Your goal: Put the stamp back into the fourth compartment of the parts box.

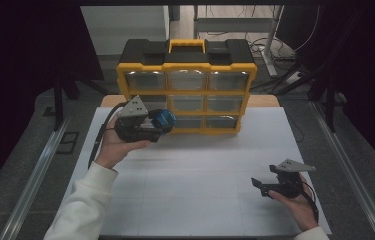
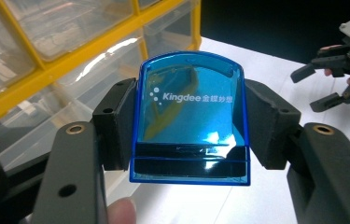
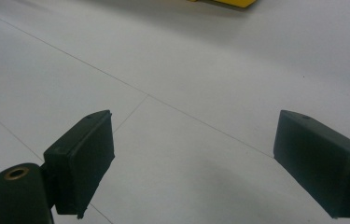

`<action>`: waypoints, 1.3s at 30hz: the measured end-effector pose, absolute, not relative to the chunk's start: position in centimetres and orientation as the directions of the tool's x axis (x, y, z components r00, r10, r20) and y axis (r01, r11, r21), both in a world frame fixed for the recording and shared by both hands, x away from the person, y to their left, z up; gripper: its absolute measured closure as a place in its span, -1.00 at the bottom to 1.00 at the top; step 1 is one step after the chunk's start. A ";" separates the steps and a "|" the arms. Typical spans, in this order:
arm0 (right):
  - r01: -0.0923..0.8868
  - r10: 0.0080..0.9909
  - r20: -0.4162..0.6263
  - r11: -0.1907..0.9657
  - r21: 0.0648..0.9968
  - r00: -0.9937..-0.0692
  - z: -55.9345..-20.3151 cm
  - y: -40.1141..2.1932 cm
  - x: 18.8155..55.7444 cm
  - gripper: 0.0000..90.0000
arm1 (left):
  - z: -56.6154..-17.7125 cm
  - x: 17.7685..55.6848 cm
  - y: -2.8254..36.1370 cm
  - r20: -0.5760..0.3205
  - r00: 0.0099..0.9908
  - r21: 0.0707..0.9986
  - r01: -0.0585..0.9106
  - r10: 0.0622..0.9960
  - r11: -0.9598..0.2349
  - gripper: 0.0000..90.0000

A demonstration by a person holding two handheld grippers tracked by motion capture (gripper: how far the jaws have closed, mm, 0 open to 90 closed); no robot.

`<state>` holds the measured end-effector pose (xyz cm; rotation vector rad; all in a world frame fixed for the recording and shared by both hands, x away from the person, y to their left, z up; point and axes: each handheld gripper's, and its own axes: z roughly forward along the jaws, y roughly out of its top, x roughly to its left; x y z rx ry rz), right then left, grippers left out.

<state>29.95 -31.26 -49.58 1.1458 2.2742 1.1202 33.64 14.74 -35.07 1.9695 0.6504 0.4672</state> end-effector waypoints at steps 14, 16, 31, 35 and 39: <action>0.510 0.794 0.033 0.358 0.783 -0.607 -49.6 -31.3 30.0 -0.72 | -34.3 34.7 15.8 0.055 0.756 0.892 0.257 0.652 -0.373 -0.09; 0.510 0.794 0.033 0.357 0.782 -0.607 -49.6 -31.3 30.0 -0.72 | -34.2 34.9 16.0 0.058 0.752 0.890 0.259 0.657 -0.375 -0.09; 0.510 0.794 0.033 0.357 0.782 -0.607 -49.6 -31.3 30.0 -0.72 | -34.4 36.4 16.9 0.047 0.720 0.887 0.289 0.692 -0.361 -0.08; 0.511 0.794 0.033 0.357 0.782 -0.606 -49.6 -31.3 30.0 -0.72 | -34.5 36.7 17.1 0.042 0.711 0.885 0.299 0.702 -0.356 -0.09; 0.511 0.794 0.033 0.358 0.782 -0.607 -49.6 -31.3 30.0 -0.72 | -34.6 37.2 17.3 0.052 0.693 0.881 0.307 0.719 -0.360 -0.09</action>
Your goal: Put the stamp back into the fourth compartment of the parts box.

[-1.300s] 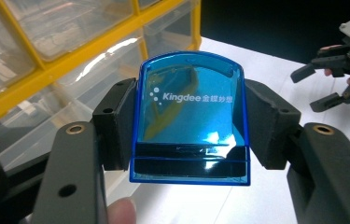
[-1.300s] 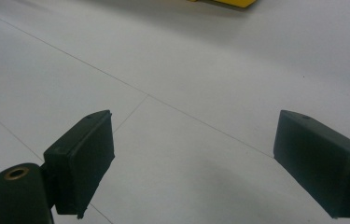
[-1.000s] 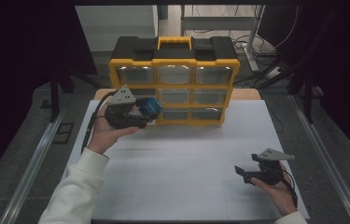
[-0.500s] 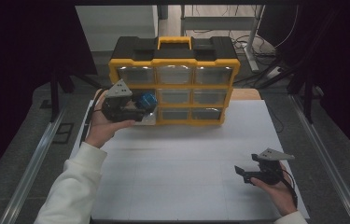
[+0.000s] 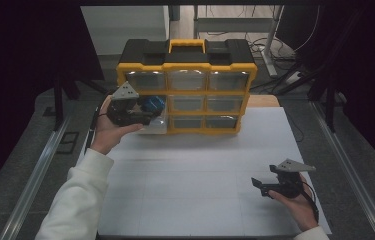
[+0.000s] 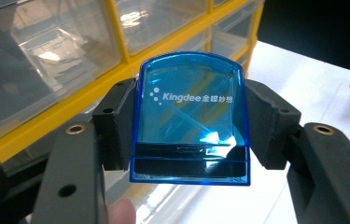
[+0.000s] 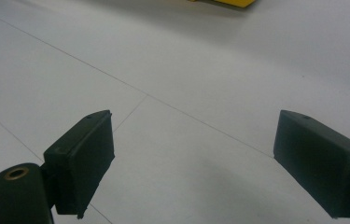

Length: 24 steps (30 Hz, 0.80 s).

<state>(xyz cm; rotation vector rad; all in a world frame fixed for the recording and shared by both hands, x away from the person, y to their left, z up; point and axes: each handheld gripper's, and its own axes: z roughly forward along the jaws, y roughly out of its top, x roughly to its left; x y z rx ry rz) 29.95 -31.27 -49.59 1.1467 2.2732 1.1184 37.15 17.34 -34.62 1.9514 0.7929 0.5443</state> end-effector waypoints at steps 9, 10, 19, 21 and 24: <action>0.509 0.794 0.032 0.358 0.782 -0.607 -49.6 -31.3 30.0 -0.72 | -34.5 38.2 18.0 0.053 0.654 0.877 0.331 0.755 -0.348 -0.09; 0.509 0.794 0.032 0.358 0.782 -0.607 -49.6 -31.3 30.0 -0.72 | -34.5 38.3 18.1 0.055 0.649 0.876 0.333 0.759 -0.349 -0.09; 0.510 0.794 0.032 0.359 0.782 -0.607 -49.6 -31.3 30.0 -0.72 | -35.0 39.3 18.6 0.039 0.611 0.876 0.359 0.790 -0.321 -0.09; 0.510 0.794 0.032 0.358 0.782 -0.607 -49.6 -31.3 30.0 -0.72 | -35.1 39.4 18.7 0.042 0.601 0.874 0.365 0.798 -0.321 -0.09; 0.509 0.793 0.032 0.358 0.783 -0.608 -49.6 -31.3 30.0 -0.72 | -35.2 39.6 18.8 0.036 0.589 0.874 0.373 0.807 -0.312 -0.09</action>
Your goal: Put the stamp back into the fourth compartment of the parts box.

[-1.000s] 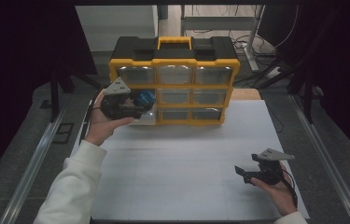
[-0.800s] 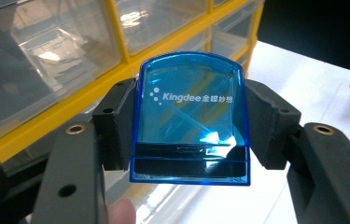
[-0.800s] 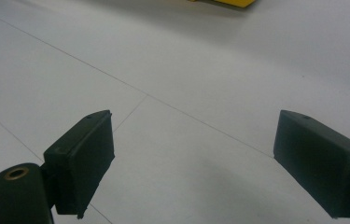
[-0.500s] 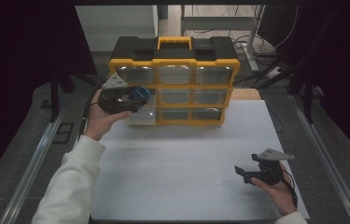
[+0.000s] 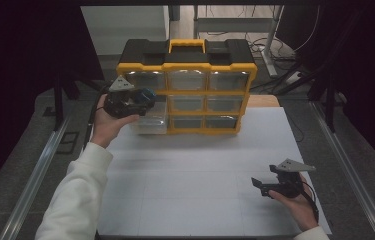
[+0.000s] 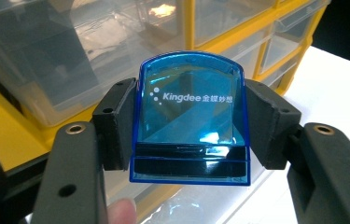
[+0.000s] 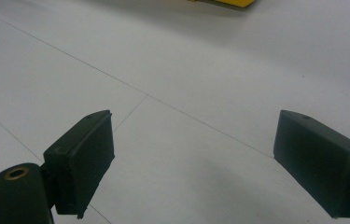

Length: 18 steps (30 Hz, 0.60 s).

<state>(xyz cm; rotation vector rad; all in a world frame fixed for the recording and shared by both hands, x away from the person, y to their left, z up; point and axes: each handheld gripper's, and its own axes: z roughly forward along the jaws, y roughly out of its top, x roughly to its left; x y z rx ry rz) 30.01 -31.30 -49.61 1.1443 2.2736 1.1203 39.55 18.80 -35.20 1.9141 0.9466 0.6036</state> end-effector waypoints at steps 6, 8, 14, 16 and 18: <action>0.509 0.793 0.031 0.361 0.781 -0.609 -49.6 -31.3 30.0 -0.72 | -35.4 39.8 18.8 0.039 0.582 0.871 0.379 0.812 -0.313 -0.09; 0.509 0.793 0.031 0.360 0.782 -0.608 -49.6 -31.3 30.0 -0.72 | -35.5 39.9 18.7 0.036 0.580 0.870 0.383 0.814 -0.311 -0.09; 0.511 0.794 0.032 0.360 0.780 -0.607 -49.7 -31.3 30.0 -0.72 | -35.8 40.3 18.6 0.031 0.577 0.868 0.389 0.816 -0.308 -0.09; 0.511 0.794 0.031 0.360 0.781 -0.607 -49.7 -31.3 30.0 -0.72 | -35.9 40.4 18.6 0.036 0.576 0.867 0.389 0.817 -0.312 -0.09; 0.511 0.794 0.032 0.360 0.781 -0.608 -49.7 -31.3 30.0 -0.72 | -36.0 40.4 18.5 0.041 0.577 0.864 0.390 0.816 -0.319 -0.09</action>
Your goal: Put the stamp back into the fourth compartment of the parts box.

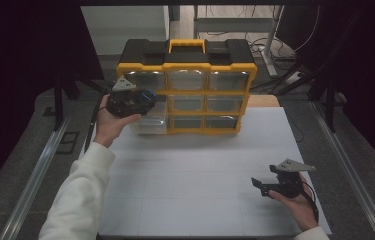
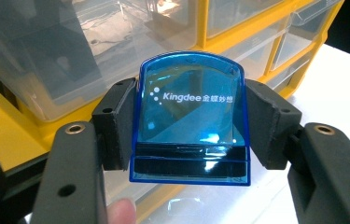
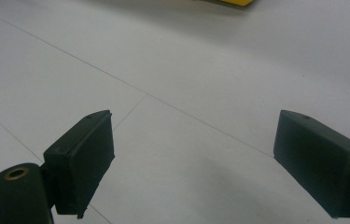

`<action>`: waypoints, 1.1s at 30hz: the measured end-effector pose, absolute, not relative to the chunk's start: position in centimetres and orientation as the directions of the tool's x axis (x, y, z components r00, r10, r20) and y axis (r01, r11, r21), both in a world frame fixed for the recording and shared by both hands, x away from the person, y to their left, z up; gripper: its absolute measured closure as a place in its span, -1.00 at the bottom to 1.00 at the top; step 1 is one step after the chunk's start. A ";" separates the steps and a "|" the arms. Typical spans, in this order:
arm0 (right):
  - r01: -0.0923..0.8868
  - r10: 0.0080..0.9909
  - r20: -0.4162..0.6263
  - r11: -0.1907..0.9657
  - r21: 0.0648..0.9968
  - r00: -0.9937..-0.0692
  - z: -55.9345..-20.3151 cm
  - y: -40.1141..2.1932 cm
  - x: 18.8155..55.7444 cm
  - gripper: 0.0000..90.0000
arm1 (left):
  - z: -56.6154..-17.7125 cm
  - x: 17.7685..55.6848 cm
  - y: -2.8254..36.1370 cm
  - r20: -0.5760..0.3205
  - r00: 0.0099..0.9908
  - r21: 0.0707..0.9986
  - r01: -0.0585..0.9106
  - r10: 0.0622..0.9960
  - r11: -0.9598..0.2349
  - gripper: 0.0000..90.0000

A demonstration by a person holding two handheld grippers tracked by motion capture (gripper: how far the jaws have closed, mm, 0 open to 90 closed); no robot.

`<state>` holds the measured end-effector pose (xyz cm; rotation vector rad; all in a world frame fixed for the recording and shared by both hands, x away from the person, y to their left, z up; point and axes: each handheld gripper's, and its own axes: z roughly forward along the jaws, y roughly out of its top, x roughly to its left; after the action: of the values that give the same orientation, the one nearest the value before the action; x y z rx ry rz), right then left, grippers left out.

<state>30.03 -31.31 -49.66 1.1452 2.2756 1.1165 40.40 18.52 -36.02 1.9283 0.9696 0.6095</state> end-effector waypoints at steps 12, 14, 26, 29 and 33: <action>0.512 0.793 0.030 0.364 0.778 -0.609 -49.7 -31.3 30.0 -0.72 | -36.0 40.0 18.2 0.058 0.559 0.857 0.398 0.827 -0.329 -0.51; 0.512 0.793 0.030 0.364 0.778 -0.609 -49.7 -31.3 30.0 -0.72 | -36.0 39.8 18.4 0.043 0.565 0.858 0.401 0.824 -0.320 -0.51; 0.511 0.793 0.027 0.366 0.778 -0.608 -49.7 -31.3 30.1 -0.72 | -36.4 37.7 18.4 0.006 0.635 0.873 0.373 0.772 -0.314 -0.53; 0.512 0.794 0.028 0.364 0.778 -0.607 -49.7 -31.2 30.1 -0.72 | -36.4 37.1 18.4 -0.012 0.655 0.881 0.364 0.755 -0.302 -0.53; 0.511 0.794 0.026 0.365 0.778 -0.607 -49.7 -31.2 30.0 -0.72 | -36.4 36.3 18.4 -0.026 0.677 0.887 0.355 0.735 -0.295 -0.54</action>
<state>30.03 -31.25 -49.69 1.1428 2.2777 1.1072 36.31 18.37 -36.42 1.9032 0.8526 0.4833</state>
